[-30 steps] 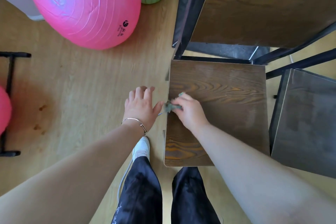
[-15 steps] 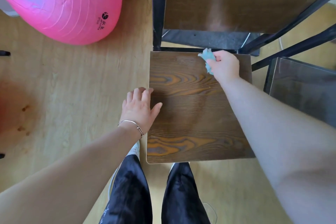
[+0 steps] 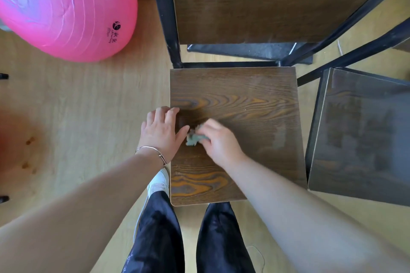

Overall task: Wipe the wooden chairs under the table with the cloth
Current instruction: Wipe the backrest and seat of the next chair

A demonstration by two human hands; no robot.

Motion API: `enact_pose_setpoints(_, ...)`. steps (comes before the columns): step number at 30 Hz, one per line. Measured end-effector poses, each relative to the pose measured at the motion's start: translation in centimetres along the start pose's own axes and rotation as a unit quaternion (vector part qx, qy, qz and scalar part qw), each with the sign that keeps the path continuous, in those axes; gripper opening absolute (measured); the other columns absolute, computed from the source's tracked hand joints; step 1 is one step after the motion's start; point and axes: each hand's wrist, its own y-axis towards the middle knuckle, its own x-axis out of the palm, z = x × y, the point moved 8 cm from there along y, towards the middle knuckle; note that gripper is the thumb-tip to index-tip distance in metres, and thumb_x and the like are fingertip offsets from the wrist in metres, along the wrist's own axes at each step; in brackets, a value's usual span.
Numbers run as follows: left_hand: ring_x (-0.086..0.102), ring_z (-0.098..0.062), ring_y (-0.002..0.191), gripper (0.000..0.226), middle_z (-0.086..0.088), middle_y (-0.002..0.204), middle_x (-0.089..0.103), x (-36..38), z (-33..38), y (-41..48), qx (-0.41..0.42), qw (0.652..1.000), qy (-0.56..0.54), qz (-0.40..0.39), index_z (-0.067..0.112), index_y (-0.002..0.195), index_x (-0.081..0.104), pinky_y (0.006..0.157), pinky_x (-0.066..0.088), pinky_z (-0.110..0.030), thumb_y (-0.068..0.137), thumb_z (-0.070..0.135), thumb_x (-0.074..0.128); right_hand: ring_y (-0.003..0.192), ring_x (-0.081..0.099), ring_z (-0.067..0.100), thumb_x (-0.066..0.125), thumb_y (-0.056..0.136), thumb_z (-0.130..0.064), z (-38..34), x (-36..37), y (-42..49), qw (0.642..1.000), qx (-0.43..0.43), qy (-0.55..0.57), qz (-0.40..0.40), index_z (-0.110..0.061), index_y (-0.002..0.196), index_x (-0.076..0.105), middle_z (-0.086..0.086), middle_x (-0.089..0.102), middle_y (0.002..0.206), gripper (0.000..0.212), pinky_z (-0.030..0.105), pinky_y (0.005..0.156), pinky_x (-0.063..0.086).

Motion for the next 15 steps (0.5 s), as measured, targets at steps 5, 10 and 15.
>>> enact_pose_setpoints(5, 0.038, -0.032, 0.117, 0.057, -0.007, 0.133, 0.043, -0.1, 1.3, 0.9, -0.002, 1.000, 0.011, 0.014, 0.022, 0.138, 0.040, 0.097, 0.036, -0.044, 0.092, 0.054, 0.043, 0.089, 0.061, 0.024, 0.068, 0.082, -0.007, 0.3, -0.8, -0.6, 0.999, 0.004, 0.024, -0.040, -0.010, 0.101, 0.071, 0.003, 0.060, 0.099, 0.020, 0.034, 0.081, 0.050)
enact_pose_setpoints(10, 0.037, -0.034, 0.118, 0.056, -0.010, 0.132, 0.043, 0.0, 2.8, 2.3, -0.009, 1.000, 0.009, 0.024, 0.021, 0.139, 0.039, 0.097, 0.036, -0.046, 0.093, 0.052, 0.044, 0.087, 0.056, 0.014, 0.072, 0.082, -0.013, 7.5, -12.9, 4.4, 0.988, 0.112, -0.013, 0.108, -0.013, 0.105, 0.072, 0.004, 0.061, 0.103, 0.024, 0.011, 0.074, 0.030)
enact_pose_setpoints(15, 0.037, -0.034, 0.117, 0.055, -0.010, 0.131, 0.043, 0.3, 4.4, 3.1, -0.004, 0.999, -0.002, 0.032, 0.021, 0.139, 0.039, 0.098, 0.035, -0.046, 0.094, 0.051, 0.044, 0.095, 0.059, 0.017, 0.065, 0.091, -0.032, 14.7, -17.6, 6.7, 0.964, 0.228, -0.048, 0.130, -0.019, 0.113, 0.067, 0.002, 0.058, 0.110, 0.026, 0.025, 0.078, 0.040)
